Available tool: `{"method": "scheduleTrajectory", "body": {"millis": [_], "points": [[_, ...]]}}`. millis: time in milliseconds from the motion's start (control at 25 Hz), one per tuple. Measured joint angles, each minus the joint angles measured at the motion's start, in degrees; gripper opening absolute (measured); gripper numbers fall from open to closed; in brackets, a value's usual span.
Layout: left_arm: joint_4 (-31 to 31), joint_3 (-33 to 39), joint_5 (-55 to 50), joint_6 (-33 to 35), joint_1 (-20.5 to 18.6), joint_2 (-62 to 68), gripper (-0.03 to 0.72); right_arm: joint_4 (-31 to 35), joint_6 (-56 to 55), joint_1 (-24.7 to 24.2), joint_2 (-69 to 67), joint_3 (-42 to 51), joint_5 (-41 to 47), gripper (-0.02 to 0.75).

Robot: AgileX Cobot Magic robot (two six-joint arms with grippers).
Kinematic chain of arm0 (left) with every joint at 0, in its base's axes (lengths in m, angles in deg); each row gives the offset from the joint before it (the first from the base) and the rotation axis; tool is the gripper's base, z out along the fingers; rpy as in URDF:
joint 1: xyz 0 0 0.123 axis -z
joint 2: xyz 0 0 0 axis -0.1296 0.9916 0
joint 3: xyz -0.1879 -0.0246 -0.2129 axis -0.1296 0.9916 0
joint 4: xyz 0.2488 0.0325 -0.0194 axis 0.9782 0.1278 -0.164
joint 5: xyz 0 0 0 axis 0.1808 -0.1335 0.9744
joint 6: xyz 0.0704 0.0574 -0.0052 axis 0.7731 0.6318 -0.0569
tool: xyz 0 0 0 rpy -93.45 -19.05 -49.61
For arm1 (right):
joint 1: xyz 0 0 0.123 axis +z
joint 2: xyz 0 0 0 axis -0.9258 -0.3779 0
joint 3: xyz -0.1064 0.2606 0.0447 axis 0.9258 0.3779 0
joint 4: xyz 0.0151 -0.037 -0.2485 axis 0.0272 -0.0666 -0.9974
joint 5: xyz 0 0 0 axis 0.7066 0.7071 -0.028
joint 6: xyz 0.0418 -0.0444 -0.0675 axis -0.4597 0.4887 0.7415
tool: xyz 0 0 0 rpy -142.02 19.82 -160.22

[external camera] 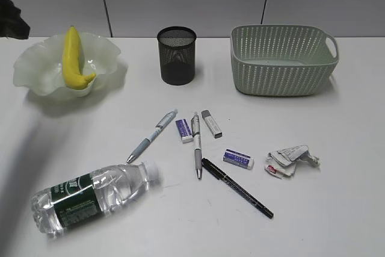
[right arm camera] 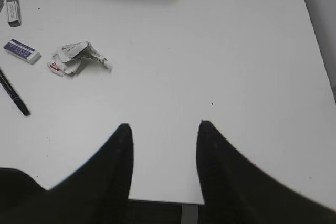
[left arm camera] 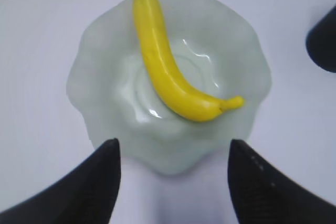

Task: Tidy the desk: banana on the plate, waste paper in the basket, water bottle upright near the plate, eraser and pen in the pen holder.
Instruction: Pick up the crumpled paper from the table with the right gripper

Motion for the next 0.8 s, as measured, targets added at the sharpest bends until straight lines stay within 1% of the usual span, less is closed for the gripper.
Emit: {"method": "scheduleTrajectory", "body": {"millis": [80, 360, 480, 640, 680, 800], "points": [[0.0, 0.0, -5.24, -0.19, 0.0, -4.17, 0.48, 0.0, 0.0, 0.0, 0.0, 0.0, 0.0, 0.332], [0.25, 0.0, -18.75, -3.13, 0.0, -20.14, 0.478, 0.0, 0.0, 0.0, 0.0, 0.0, 0.0, 0.332], [0.32, 0.0, -24.48, -5.33, 0.0, -26.65, 0.463, 0.0, 0.0, 0.0, 0.0, 0.0, 0.0, 0.332], [2.43, 0.05, -31.73, -8.36, 0.0, -34.91, 0.444, 0.0, -0.15, 0.0, 0.0, 0.0, 0.0, 0.332], [3.36, 0.36, -32.99, -9.98, 0.0, -37.05, 0.442, 0.0, -0.45, 0.0, 0.0, 0.0, 0.0, 0.332], [5.08, 3.62, -34.68, -12.54, 0.0, -45.41, 0.439, 0.04, -2.15, 0.0, 0.0, 0.0, 0.0, 0.332]]}}
